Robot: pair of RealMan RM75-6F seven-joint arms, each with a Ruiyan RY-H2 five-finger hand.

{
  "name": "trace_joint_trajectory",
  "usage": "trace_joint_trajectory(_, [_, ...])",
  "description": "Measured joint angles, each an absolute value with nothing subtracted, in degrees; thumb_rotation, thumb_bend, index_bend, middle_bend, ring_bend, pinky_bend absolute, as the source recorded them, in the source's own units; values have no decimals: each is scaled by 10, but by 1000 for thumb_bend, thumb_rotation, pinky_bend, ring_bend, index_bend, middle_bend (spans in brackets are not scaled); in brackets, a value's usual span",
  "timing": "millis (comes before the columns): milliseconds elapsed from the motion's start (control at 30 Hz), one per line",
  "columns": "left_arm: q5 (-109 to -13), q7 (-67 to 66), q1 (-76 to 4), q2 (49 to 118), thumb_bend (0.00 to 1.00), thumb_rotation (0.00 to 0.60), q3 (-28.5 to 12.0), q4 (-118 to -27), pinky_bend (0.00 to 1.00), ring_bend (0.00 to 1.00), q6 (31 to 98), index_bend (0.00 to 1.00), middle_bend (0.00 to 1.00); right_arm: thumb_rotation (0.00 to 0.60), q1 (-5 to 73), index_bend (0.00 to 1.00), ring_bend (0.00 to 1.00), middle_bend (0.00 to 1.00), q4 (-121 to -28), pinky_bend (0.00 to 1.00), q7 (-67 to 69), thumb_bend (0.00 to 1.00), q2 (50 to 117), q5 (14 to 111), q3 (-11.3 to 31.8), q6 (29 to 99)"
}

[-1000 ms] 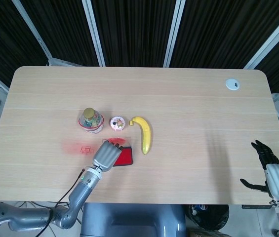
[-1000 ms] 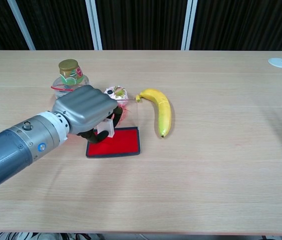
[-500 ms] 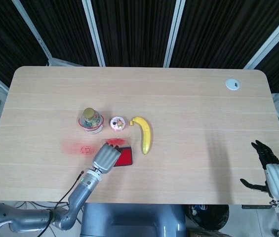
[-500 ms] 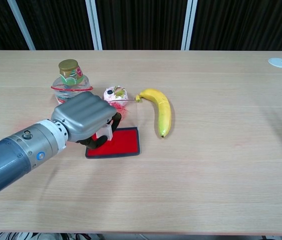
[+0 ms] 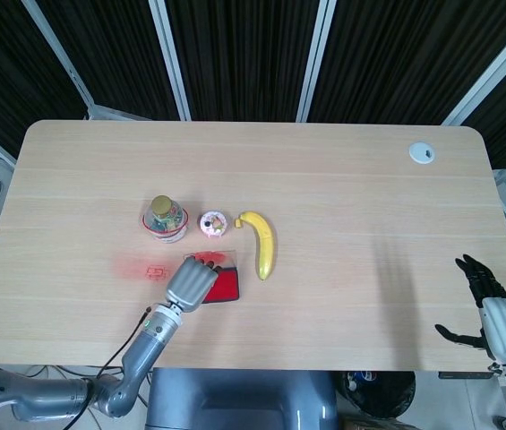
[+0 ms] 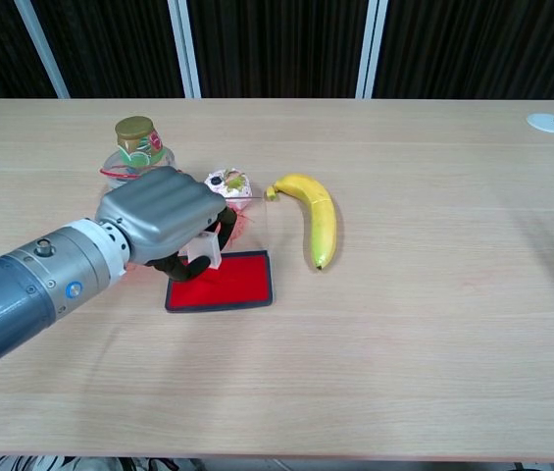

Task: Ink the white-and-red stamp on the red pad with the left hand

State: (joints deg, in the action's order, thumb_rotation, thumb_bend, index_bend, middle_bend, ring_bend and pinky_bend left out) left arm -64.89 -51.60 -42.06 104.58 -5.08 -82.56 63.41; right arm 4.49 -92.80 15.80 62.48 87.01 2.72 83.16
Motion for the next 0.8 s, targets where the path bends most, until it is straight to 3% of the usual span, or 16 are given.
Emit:
trace_joint_trajectory(233, [-651,-513,-416,1017,559,600,-60,-876,628,571,651,696,728,600,44,0,0,0,-928,177,159,126,624,870,27,833])
trace_joint_trajectory(433, [-656,-505,-392,963,559,600,-45,-914,627,569,673,694,726,600,44,0,0,0,-929,177,158,127,624,872,27,833])
trace_joint_trajectory(800, [-638,-460,-360,896,557,600,-29,-914,620,565,674,682,715,600,45,0,0,0,-928,177,157,127,625,871,27,832])
